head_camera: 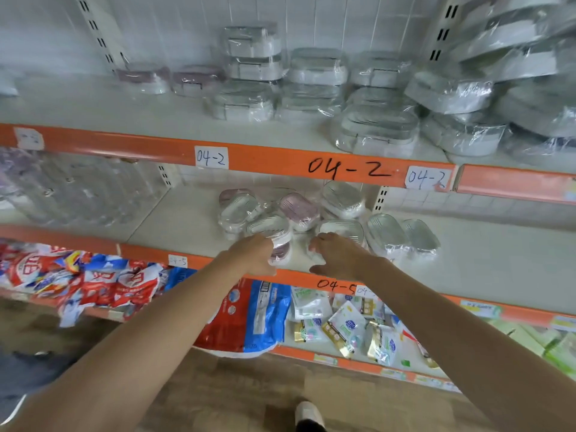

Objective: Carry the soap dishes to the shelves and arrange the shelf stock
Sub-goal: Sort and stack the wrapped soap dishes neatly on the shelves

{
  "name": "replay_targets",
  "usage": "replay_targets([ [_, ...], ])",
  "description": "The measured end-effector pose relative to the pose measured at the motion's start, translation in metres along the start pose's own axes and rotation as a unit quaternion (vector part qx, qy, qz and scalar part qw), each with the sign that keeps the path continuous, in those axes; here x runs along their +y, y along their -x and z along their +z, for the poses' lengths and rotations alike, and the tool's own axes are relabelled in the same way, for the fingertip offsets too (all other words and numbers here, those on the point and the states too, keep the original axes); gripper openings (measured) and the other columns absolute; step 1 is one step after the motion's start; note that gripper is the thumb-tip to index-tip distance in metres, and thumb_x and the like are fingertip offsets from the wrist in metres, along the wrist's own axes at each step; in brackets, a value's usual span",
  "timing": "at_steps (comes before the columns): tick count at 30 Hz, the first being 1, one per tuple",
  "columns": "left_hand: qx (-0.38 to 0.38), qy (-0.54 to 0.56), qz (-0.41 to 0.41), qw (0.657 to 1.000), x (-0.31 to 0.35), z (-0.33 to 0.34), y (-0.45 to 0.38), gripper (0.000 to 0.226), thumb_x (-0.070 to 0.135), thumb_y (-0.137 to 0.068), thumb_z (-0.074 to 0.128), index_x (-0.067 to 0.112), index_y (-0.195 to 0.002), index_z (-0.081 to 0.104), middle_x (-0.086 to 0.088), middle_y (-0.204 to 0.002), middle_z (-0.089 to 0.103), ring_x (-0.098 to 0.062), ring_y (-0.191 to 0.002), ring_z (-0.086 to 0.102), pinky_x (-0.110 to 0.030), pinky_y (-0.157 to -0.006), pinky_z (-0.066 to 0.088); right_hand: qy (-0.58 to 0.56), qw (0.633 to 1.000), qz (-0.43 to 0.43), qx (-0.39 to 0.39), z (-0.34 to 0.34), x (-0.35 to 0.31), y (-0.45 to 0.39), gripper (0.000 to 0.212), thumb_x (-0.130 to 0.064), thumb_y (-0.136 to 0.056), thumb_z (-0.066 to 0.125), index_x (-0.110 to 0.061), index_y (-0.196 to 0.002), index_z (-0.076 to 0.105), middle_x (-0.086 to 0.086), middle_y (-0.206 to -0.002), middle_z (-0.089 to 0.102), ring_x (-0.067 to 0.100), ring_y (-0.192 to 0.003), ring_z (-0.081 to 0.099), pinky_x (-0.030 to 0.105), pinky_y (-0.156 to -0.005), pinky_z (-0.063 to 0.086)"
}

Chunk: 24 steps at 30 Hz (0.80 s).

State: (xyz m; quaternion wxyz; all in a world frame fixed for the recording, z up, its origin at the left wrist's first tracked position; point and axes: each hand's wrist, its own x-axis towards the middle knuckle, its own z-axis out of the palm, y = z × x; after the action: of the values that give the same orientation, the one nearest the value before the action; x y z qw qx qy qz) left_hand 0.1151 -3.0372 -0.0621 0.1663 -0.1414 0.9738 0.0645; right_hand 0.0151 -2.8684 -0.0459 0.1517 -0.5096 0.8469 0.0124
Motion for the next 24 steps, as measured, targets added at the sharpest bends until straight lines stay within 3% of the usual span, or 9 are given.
replay_targets([
  [4,-0.01,0.032,0.005,0.999,0.001,-0.027,0.042,0.037,0.027,-0.08,0.067,0.01,-0.056,0.045,-0.001,-0.058,0.045,-0.017,-0.055,0.045,-0.033,-0.059,0.042,-0.011,1.0,-0.019,-0.004,-0.026,-0.03,0.03,0.049,-0.038,-0.091,0.058,-0.012,-0.131,0.047,0.006,-0.126,0.051,0.023,-0.118,0.048,0.037,-0.094,0.044],
  [6,-0.009,0.05,0.007,0.999,0.0,-0.041,0.059,0.028,0.029,-0.079,0.069,0.005,-0.068,0.059,-0.005,-0.073,0.062,-0.021,-0.07,0.061,-0.037,-0.07,0.053,-0.01,0.999,-0.029,0.013,-0.043,-0.044,0.042,0.047,-0.036,-0.091,0.058,-0.013,-0.13,0.048,0.004,-0.125,0.052,0.022,-0.118,0.048,0.036,-0.093,0.044],
  [8,0.003,0.068,0.014,0.998,-0.002,-0.058,0.073,0.028,0.03,-0.08,0.07,0.002,-0.079,0.067,-0.009,-0.085,0.068,-0.022,-0.081,0.065,-0.039,-0.077,0.054,-0.005,0.999,-0.036,0.034,-0.063,-0.055,0.051,0.046,-0.036,-0.091,0.059,-0.013,-0.13,0.049,0.004,-0.127,0.053,0.023,-0.118,0.049,0.035,-0.091,0.045],
  [11,0.02,0.078,0.012,0.997,-0.004,-0.087,0.087,0.03,0.029,-0.084,0.067,0.0,-0.086,0.072,-0.013,-0.087,0.07,-0.021,-0.071,0.059,-0.034,-0.068,0.048,-0.004,0.997,-0.045,0.065,-0.095,-0.067,0.058,0.044,-0.036,-0.091,0.059,-0.015,-0.128,0.052,0.003,-0.129,0.054,0.022,-0.118,0.05,0.036,-0.094,0.046],
  [15,0.096,0.118,0.004,0.988,-0.013,-0.127,0.088,0.029,0.031,-0.082,0.07,0.002,-0.084,0.071,-0.011,-0.089,0.07,-0.025,-0.083,0.066,-0.037,-0.079,0.053,0.006,0.994,-0.056,0.097,-0.138,-0.071,0.061,0.042,-0.034,-0.091,0.058,-0.014,-0.128,0.052,0.004,-0.129,0.052,0.023,-0.121,0.047,0.039,-0.098,0.042],
  [19,0.175,0.133,0.0,0.976,-0.013,-0.173,0.08,0.031,0.035,-0.08,0.072,0.007,-0.094,0.07,-0.006,-0.097,0.068,-0.022,-0.094,0.064,-0.037,-0.086,0.052,0.021,0.99,-0.048,0.132,-0.18,-0.062,0.057,0.047,-0.033,-0.092,0.057,-0.014,-0.134,0.047,0.005,-0.13,0.05,0.022,-0.124,0.043,0.033,-0.097,0.039],
  [24,0.208,0.117,-0.013,0.971,-0.014,-0.212,0.057,0.033,0.036,-0.08,0.069,0.006,-0.092,0.068,-0.009,-0.095,0.066,-0.023,-0.093,0.061,-0.039,-0.088,0.05,0.022,0.989,-0.018,0.142,-0.214,-0.037,0.039,0.051,-0.035,-0.093,0.056,-0.015,-0.137,0.043,0.005,-0.133,0.047,0.022,-0.119,0.048,0.034,-0.094,0.044],
])
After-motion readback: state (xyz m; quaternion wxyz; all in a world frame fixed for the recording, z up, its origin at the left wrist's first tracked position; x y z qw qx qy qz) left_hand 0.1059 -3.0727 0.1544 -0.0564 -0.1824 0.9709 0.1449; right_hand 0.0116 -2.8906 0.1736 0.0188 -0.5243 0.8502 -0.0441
